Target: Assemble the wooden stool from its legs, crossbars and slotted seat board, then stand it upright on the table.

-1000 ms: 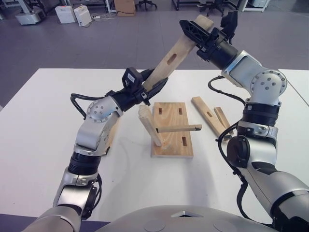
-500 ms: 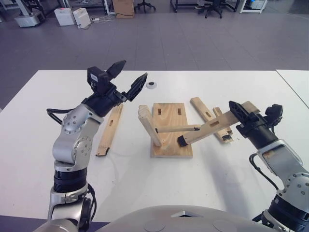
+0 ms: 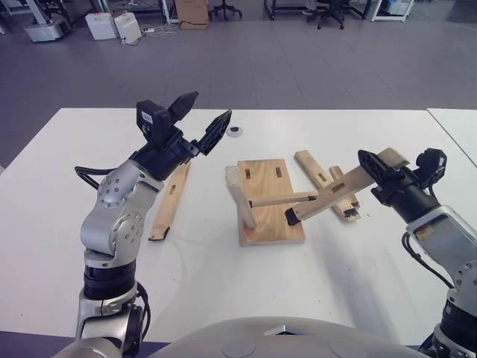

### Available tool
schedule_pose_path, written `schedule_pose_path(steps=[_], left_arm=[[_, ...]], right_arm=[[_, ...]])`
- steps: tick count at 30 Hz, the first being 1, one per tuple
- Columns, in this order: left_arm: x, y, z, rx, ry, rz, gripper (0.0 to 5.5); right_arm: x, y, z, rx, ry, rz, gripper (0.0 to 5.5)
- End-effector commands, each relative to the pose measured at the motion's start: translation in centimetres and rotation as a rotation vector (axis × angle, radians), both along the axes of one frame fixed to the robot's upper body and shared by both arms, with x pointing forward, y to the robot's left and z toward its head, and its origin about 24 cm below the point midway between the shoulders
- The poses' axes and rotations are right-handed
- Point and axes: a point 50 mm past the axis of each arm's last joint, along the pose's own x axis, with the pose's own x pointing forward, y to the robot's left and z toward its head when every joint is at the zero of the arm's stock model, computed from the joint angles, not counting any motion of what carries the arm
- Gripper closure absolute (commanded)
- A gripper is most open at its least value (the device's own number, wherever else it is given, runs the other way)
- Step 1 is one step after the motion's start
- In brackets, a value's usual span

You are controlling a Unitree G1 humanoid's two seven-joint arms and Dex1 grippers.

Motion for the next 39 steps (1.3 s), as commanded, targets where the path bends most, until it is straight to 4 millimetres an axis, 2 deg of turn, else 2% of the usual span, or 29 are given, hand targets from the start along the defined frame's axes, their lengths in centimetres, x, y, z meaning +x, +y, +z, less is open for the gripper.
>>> schedule_pose_path(steps=[1, 4, 10, 13, 17, 18, 23, 27, 30, 32, 37, 39], left_arm=[[-0.3, -1.9, 1.1, -0.078, -0.005, -0.057, 1.14], [-1.1, -4.1, 1.2, -0.11, 0.004, -0.129, 1.14], [-1.5, -5.8, 1.6, -0.14, 0.007, -0.178, 1.14], [-1.2, -6.6, 1.3, -0.112, 0.015, -0.192, 1.14], [-1.3, -7.9, -0.3, -0.033, 0.054, -0.222, 1.14], [-1.2, -8.0, -0.9, -0.004, 0.072, -0.215, 1.14], [-0.4, -7.9, -3.9, 0.116, 0.155, -0.144, 1.14], [-0.4, -8.5, -4.4, 0.085, 0.189, -0.176, 1.14], [-0.8, -9.5, -4.6, 0.048, 0.212, -0.249, 1.14], [-1.1, -10.1, -4.7, 0.048, 0.218, -0.289, 1.14], [-0.9, -10.0, -5.2, 0.078, 0.224, -0.28, 1.14], [-0.7, -9.8, -5.2, 0.082, 0.225, -0.265, 1.14]], right_arm=[[0.8, -0.5, 0.9, -0.207, -0.02, -0.079, 4.47], [0.6, 0.7, 1.1, -0.311, -0.061, -0.05, 4.47], [-0.2, 3.3, -0.4, -0.41, -0.06, 0.026, 4.49], [0.0, 3.6, -1.5, -0.418, -0.04, 0.031, 4.49], [0.2, 3.7, -2.0, -0.421, -0.042, 0.056, 4.49], [0.1, 3.8, -2.2, -0.431, -0.043, 0.083, 4.1], [-0.4, 5.2, -2.9, -0.509, -0.074, 0.24, 3.29], [-0.1, 5.9, -1.1, -0.502, -0.215, 0.274, 2.57], [-0.3, 6.8, -1.0, -0.511, -0.254, 0.366, 2.57], [-0.2, 7.0, -1.7, -0.547, -0.222, 0.409, 2.57], [-0.3, 4.9, -7.2, -0.699, 0.111, 0.411, 2.57], [-0.4, 5.2, -7.3, -0.68, 0.09, 0.419, 2.57]])
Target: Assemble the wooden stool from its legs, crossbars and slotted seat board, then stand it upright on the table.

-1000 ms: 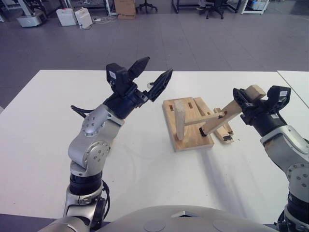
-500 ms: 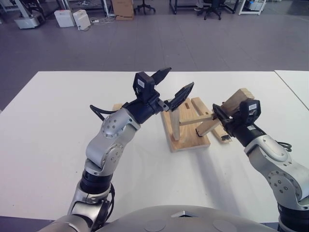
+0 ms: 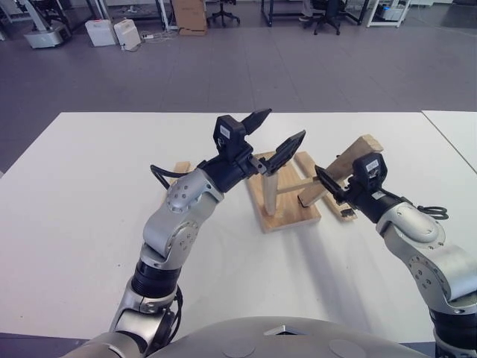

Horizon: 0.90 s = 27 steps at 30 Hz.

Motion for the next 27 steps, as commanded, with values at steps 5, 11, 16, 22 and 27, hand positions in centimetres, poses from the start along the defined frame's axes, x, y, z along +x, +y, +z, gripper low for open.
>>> schedule_pose_path(steps=[5, 11, 16, 22, 27], left_arm=[[0.8, -0.8, -4.3, 0.154, 0.157, 0.025, 1.14], [-0.3, -1.3, 1.4, 0.085, -0.025, 0.0, 1.14], [-0.9, 0.2, 10.0, -0.09, -0.225, 0.034, 1.14], [-0.4, 0.0, 6.7, -0.009, -0.08, -0.008, 1.14], [0.8, -0.3, -0.1, 0.167, 0.116, -0.014, 1.14]], right_arm=[[-1.7, 3.0, -1.7, 0.099, 0.107, 0.215, 2.57], [-0.8, 0.0, 3.3, 0.301, -0.11, 0.119, 2.57], [-1.3, -3.1, 10.6, 0.397, -0.306, 0.283, 2.57], [1.9, -4.1, 15.4, 0.406, -0.374, 0.3, 2.57], [2.2, -3.4, 5.0, 0.314, 0.042, 0.22, 2.57]])
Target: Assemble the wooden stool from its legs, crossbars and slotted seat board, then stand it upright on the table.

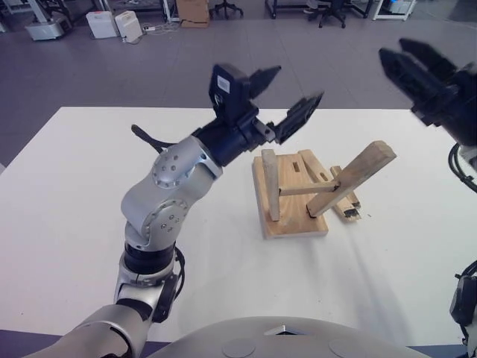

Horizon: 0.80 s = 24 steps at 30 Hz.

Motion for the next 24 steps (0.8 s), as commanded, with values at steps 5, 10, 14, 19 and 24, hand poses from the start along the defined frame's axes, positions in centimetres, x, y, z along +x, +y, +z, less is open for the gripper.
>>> schedule_pose_path(steps=[5, 10, 14, 19, 24], left_arm=[[0.3, 0.5, -6.1, 0.144, 0.154, -0.003, 1.14], [-0.4, 1.3, -0.3, -0.07, 0.029, -0.042, 1.14], [-0.1, 4.4, 4.9, -0.256, -0.066, -0.015, 1.14], [1.4, 10.0, 2.2, -0.123, 0.04, 0.2, 1.14], [-1.3, 18.5, -7.8, 0.37, 0.337, 0.45, 1.14]], right_arm=[[-1.2, 1.5, -5.2, 0.077, 0.158, 0.054, 2.57], [-0.4, -0.2, 0.6, 0.188, -0.018, 0.048, 2.57], [1.9, -2.4, 0.6, 0.144, 0.023, -0.055, 2.57], [0.7, 0.1, -11.7, -0.062, 0.414, 0.07, 2.57], [-4.8, 8.2, -12.5, 0.012, 0.408, 0.485, 2.57]])
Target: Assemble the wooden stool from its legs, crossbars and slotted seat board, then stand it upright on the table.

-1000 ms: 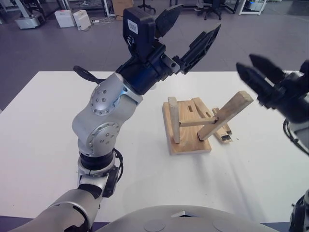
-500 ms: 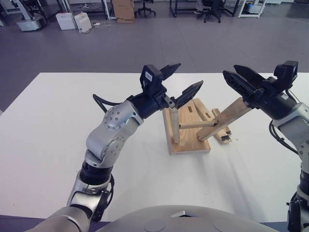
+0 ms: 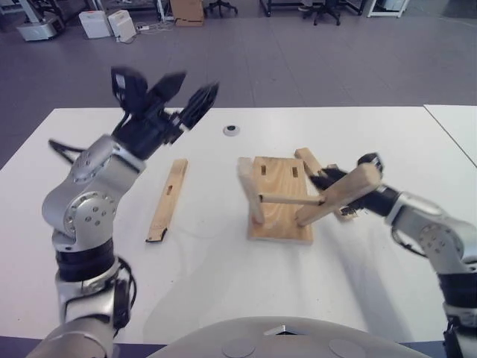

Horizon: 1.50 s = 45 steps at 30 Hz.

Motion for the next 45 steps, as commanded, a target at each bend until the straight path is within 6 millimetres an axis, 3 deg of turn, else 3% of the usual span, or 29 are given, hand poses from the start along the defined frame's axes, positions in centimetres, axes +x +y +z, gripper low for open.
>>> schedule_pose_path(steps=[1, 2, 4, 8, 10, 14, 17, 19, 23, 26, 30, 33, 36, 38, 40, 43, 45], left_arm=[[-3.4, 5.0, -6.3, 0.343, 0.26, 0.053, 1.14], [-4.4, 5.1, -7.3, 0.414, 0.304, -0.002, 1.14], [-5.4, 4.3, -8.0, 0.471, 0.341, -0.112, 1.14], [-6.6, 1.5, -10.0, 0.646, 0.371, -0.351, 1.14], [-7.1, 0.1, -11.3, 0.7, 0.39, -0.448, 1.14], [-7.8, -1.8, -13.8, 0.864, 0.395, -0.588, 1.14], [-7.5, -2.9, -15.0, 0.919, 0.364, -0.591, 1.14], [-6.1, -3.3, -15.4, 0.93, 0.307, -0.506, 1.14], [1.6, -3.2, -14.7, 0.927, 0.154, -0.089, 1.14], [4.2, -2.5, -14.4, 0.93, 0.114, 0.019, 1.14], [3.4, -0.9, -13.8, 0.915, 0.082, -0.032, 1.14], [1.8, 1.3, -10.7, 0.88, 0.05, -0.017, 1.14], [-0.4, 2.3, -9.0, 0.958, 0.051, -0.062, 1.14], [-2.9, 0.7, -9.3, 0.94, 0.112, -0.219, 1.14], [-4.6, -0.4, -10.6, 0.959, 0.191, -0.332, 1.14], [-4.7, -2.1, -12.6, 0.989, 0.213, -0.355, 1.14], [-3.4, -3.3, -13.3, 0.994, 0.174, -0.32, 1.14]], right_arm=[[-3.4, 4.5, 1.0, 0.045, -0.038, 0.249, 2.57], [-3.7, 4.6, 1.1, 0.028, -0.05, 0.267, 2.57], [-2.2, 3.5, 1.1, -0.066, -0.101, 0.181, 2.57], [5.5, -2.0, -0.1, -0.53, -0.236, -0.101, 2.57], [7.8, -2.5, -1.8, -0.726, -0.299, -0.024, 2.57], [10.5, -1.5, -4.5, -0.877, -0.336, 0.142, 2.57], [9.8, -1.0, -5.7, -0.872, -0.335, 0.339, 2.57], [8.6, -1.6, -6.1, -0.871, -0.341, 0.453, 2.57], [4.4, -2.3, -6.3, -0.778, -0.292, 0.606, 2.57], [2.5, -2.4, -4.9, -0.779, -0.302, 0.604, 2.57], [4.1, -3.4, -1.1, -0.85, -0.378, 0.424, 2.57], [6.4, -3.7, 0.9, -0.827, -0.419, 0.275, 2.57], [9.2, -2.8, -0.6, -0.799, -0.409, 0.142, 2.57], [11.0, -1.4, -2.9, -0.743, -0.36, 0.041, 2.57], [11.3, -0.2, -4.9, -0.755, -0.337, 0.051, 2.57], [10.4, 0.6, -6.4, -0.772, -0.345, 0.183, 2.57], [9.7, 0.4, -6.5, -0.767, -0.358, 0.247, 2.57]])
